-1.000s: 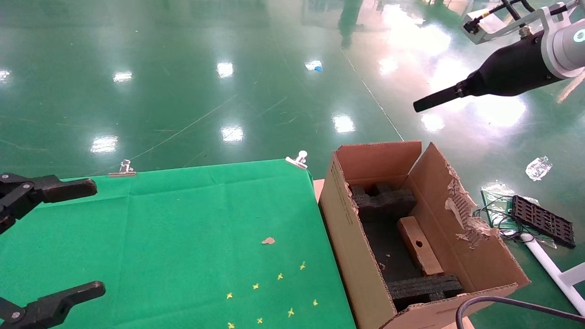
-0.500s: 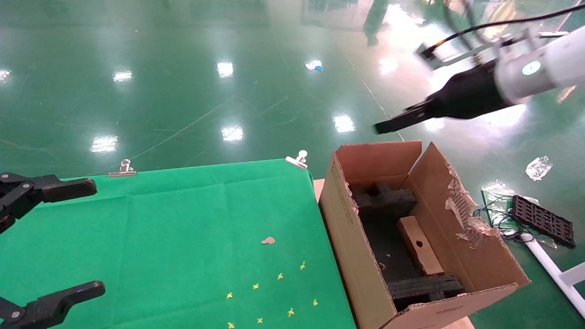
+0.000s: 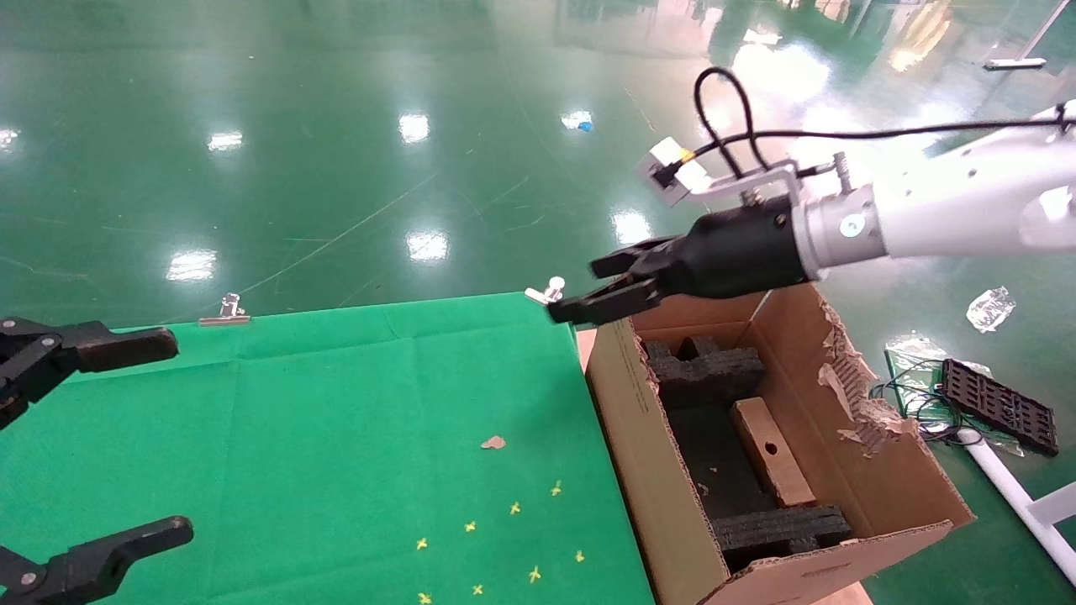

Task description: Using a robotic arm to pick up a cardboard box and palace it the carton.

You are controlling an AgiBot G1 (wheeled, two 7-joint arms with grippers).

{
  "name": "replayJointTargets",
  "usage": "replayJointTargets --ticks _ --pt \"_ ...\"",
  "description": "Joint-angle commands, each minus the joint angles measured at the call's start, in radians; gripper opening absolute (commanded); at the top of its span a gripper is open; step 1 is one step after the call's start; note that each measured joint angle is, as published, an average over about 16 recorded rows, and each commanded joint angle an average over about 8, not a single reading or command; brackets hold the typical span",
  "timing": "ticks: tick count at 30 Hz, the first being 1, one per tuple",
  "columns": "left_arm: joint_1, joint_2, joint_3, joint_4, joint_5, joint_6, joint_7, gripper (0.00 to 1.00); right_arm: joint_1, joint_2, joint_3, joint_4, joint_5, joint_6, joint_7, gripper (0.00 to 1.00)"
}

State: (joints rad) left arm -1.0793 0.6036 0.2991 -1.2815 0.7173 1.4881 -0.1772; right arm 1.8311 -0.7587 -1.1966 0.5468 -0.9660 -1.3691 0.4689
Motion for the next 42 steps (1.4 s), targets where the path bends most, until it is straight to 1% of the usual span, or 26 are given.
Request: replayJointTargets --ticks 1,33,38,42 --pt "0.0 0.0 0.0 0.0 0.0 0.0 0.0 1.0 -0.039 0.008 0.047 0.038 0.012 -0.007 -0.014 1.0" --pt "0.0 -0.001 0.002 0.0 -0.001 -0.001 0.001 1.0 -0.681 0.133 0.825 0.663 0.212 -0.114 -0.253 1.0" --pt "0.0 -0.001 0.002 0.0 -0.001 -0.001 0.001 1.0 -0.756 0.147 0.916 0.736 0.235 -0.126 -0.279 1.0" --pt "0.0 -0.001 0.002 0.0 -0.001 -0.001 0.001 1.0 -0.784 0.152 0.951 0.763 0.244 -0.131 -0.287 1.0"
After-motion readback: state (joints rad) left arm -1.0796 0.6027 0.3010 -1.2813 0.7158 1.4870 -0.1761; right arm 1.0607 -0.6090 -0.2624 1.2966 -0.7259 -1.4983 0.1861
